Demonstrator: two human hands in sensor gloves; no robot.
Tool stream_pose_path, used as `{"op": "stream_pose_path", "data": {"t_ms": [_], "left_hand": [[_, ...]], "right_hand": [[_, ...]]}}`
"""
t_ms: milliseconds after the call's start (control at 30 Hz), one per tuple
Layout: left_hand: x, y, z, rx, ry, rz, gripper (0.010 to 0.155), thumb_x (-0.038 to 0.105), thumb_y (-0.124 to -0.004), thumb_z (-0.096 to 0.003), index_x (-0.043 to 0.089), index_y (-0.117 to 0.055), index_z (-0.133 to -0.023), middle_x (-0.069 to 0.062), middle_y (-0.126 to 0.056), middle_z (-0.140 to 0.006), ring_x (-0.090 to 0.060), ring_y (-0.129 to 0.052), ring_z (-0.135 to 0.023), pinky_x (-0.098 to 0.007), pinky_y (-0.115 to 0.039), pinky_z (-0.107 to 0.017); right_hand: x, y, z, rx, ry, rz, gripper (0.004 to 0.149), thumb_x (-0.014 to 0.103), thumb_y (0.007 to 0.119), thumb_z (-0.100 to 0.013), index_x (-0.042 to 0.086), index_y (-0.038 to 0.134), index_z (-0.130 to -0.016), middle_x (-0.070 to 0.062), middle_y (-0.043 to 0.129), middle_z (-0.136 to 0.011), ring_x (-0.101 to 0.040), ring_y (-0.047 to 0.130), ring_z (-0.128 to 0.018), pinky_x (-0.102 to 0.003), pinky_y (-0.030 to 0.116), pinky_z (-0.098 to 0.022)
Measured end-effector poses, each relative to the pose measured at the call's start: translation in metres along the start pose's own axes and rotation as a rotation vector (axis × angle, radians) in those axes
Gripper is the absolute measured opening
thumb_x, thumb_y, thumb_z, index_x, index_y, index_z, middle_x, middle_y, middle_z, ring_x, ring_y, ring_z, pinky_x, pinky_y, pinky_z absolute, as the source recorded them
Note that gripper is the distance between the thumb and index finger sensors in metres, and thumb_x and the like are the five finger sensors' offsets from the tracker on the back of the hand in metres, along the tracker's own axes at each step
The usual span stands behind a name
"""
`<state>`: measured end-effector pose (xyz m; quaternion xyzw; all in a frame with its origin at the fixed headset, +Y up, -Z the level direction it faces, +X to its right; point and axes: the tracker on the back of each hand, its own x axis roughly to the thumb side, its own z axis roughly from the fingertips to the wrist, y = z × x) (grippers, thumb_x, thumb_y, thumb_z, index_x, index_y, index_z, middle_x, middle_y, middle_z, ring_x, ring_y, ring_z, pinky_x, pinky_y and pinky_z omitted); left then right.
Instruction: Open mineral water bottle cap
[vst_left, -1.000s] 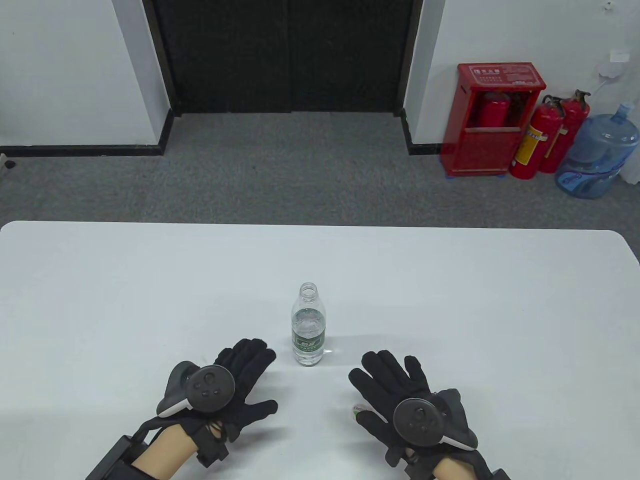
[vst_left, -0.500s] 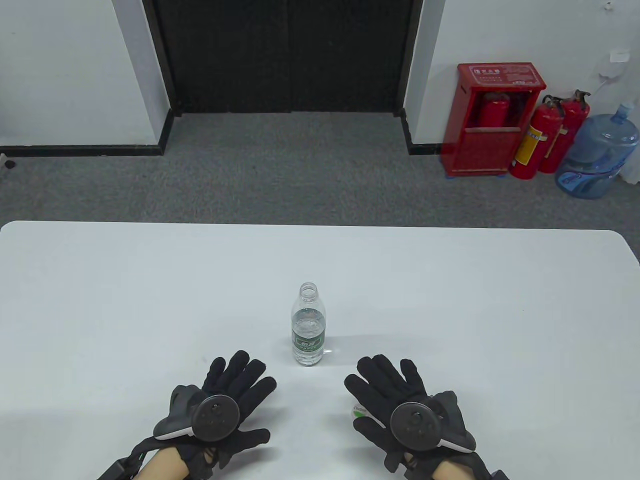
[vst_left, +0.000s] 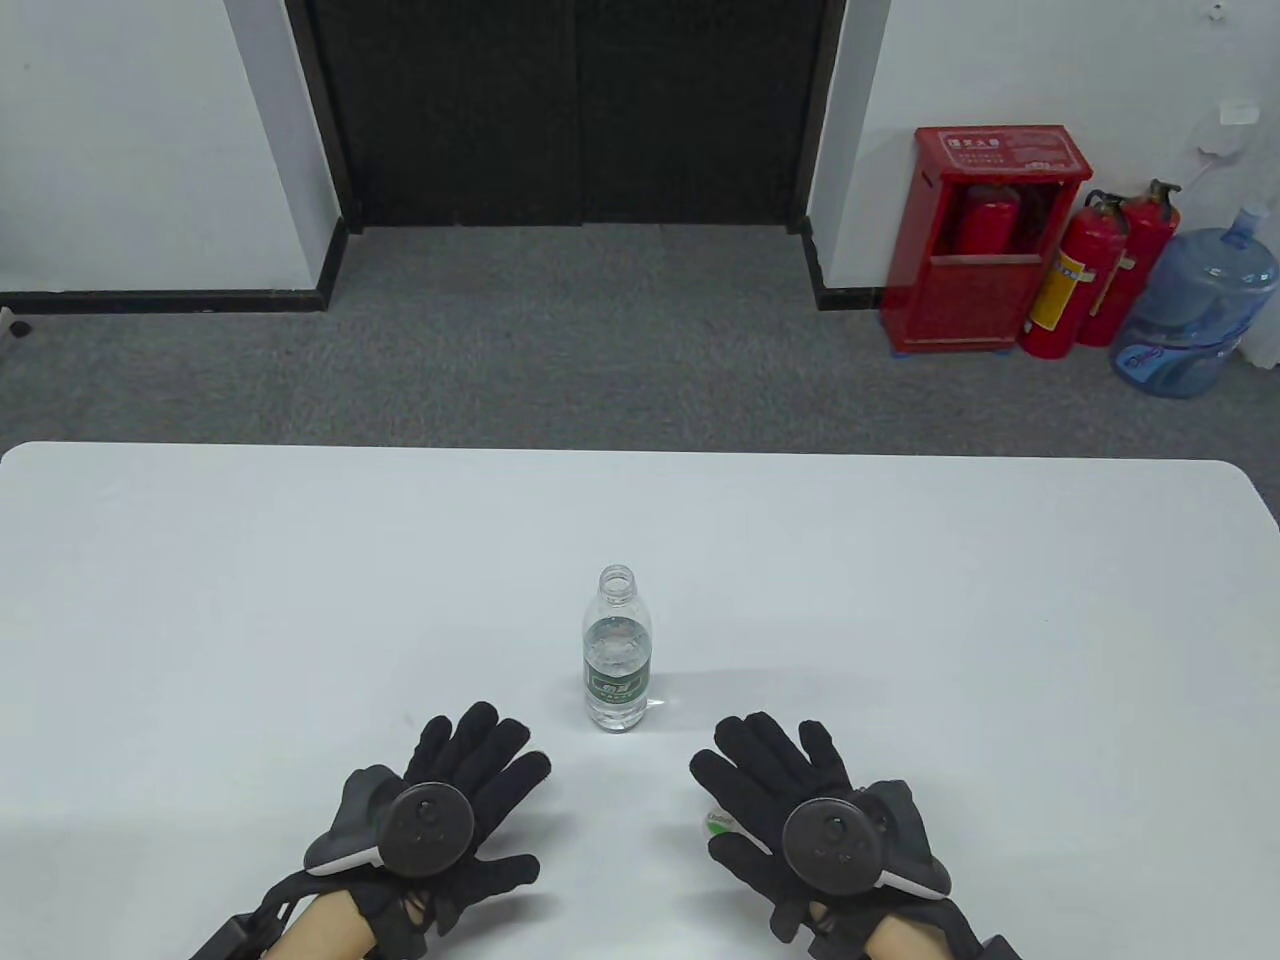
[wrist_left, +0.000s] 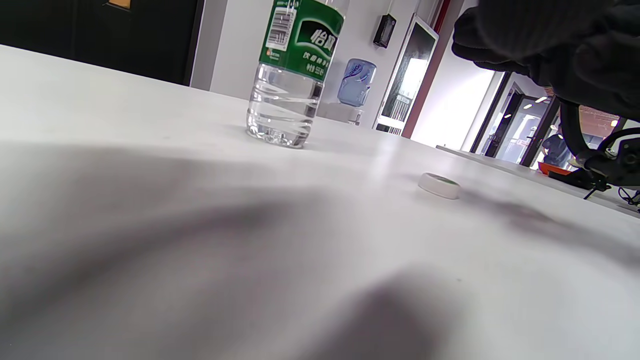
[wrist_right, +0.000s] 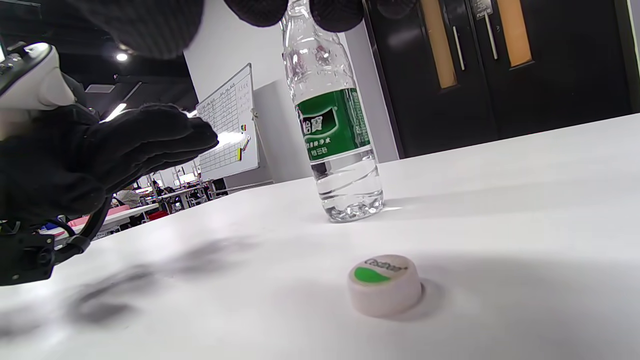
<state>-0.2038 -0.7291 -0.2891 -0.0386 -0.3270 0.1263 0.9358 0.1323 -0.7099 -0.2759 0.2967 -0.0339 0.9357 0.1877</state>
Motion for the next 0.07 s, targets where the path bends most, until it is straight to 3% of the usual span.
{"op": "stream_pose_path", "data": {"t_ms": [67], "left_hand": [[0.0004, -0.0003, -0.0002, -0.005, -0.001, 0.006, 0.086, 0.068, -0.073, -0.0367, 0.042, -0.021, -0.1, -0.003, -0.017, -0.109, -0.038, -0.016, -0.108, -0.065, -0.019, -0.072]], "right_hand": [[-0.0002, 0.0009, -0.0001, 0.005, 0.001, -0.003, 0.072, 0.059, 0.068, -0.038, 0.041, 0.04, -0.102, -0.002, 0.04, -0.116, -0.034, 0.038, -0.105, -0.065, 0.026, -0.068]]}}
